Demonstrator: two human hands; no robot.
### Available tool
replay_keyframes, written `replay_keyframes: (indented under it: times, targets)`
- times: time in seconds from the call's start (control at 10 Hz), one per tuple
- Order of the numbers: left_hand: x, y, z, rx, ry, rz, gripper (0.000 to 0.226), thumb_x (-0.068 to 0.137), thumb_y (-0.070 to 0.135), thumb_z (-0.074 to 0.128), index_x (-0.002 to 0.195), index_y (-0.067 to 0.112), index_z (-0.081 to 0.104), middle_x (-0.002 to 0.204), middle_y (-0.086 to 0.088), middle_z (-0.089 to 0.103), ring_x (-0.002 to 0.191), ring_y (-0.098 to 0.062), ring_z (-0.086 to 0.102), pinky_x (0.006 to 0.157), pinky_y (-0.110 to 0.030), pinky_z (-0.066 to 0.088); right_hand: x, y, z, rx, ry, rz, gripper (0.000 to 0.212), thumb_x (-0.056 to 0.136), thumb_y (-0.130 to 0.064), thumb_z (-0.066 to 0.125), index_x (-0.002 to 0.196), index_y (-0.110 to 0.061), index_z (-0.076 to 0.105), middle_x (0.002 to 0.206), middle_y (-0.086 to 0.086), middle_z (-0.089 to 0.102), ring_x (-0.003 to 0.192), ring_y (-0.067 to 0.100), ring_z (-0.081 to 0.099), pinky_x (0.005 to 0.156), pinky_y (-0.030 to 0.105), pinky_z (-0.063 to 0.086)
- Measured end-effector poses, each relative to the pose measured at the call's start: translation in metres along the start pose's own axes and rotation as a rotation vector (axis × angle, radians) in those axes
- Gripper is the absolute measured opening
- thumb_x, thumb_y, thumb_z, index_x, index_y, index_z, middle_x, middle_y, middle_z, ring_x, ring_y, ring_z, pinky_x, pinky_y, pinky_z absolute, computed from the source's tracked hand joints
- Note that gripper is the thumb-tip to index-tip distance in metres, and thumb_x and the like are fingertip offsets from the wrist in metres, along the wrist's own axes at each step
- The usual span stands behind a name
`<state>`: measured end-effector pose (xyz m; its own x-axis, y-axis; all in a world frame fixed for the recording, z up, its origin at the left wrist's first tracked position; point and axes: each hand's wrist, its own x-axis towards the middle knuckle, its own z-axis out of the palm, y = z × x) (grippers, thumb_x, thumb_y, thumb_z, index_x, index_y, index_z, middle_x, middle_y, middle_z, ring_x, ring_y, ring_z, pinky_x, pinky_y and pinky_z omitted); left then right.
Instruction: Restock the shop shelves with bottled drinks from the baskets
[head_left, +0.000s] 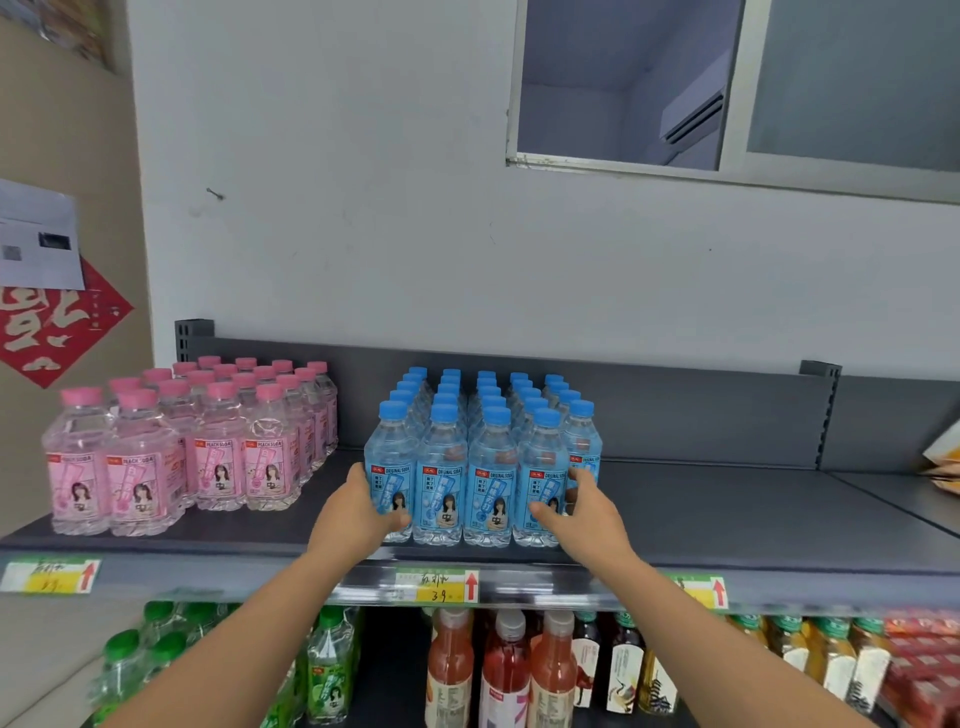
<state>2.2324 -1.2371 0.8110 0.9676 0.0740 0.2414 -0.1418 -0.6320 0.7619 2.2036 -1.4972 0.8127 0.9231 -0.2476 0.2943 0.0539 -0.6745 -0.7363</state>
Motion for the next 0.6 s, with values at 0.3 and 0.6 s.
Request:
replay_keyframes:
  times: [0.3, 0.6]
  targets:
    - [0.004, -0.001, -0.012, 0.081, 0.005, 0.070, 0.052, 0.074, 0.028, 0.080, 0.111, 0.018, 0.046, 0.110, -0.003, 0.059, 0.097, -0.021, 0.059, 0.080, -0.039, 0.050, -0.021, -0.006, -0.014, -0.238, 0.003, 0.001, 0.069, 0.087, -0.046, 0.064, 0.142, -0.015, 0.037, 0.139, 0.005, 0.050, 0.121, 0.022, 0.053, 0.093, 0.038, 0.049]
    - [-0.009, 0.009, -0.027, 0.303, 0.073, 0.148, 0.046, 0.079, 0.038, 0.073, 0.109, 0.013, 0.049, 0.105, -0.008, 0.058, 0.090, -0.025, 0.059, 0.073, -0.038, 0.051, -0.045, -0.023, -0.029, -0.426, -0.088, -0.026, 0.049, 0.088, -0.047, 0.060, 0.124, -0.015, 0.054, 0.115, 0.002, 0.062, 0.098, 0.019, 0.060, 0.084, 0.035, 0.052]
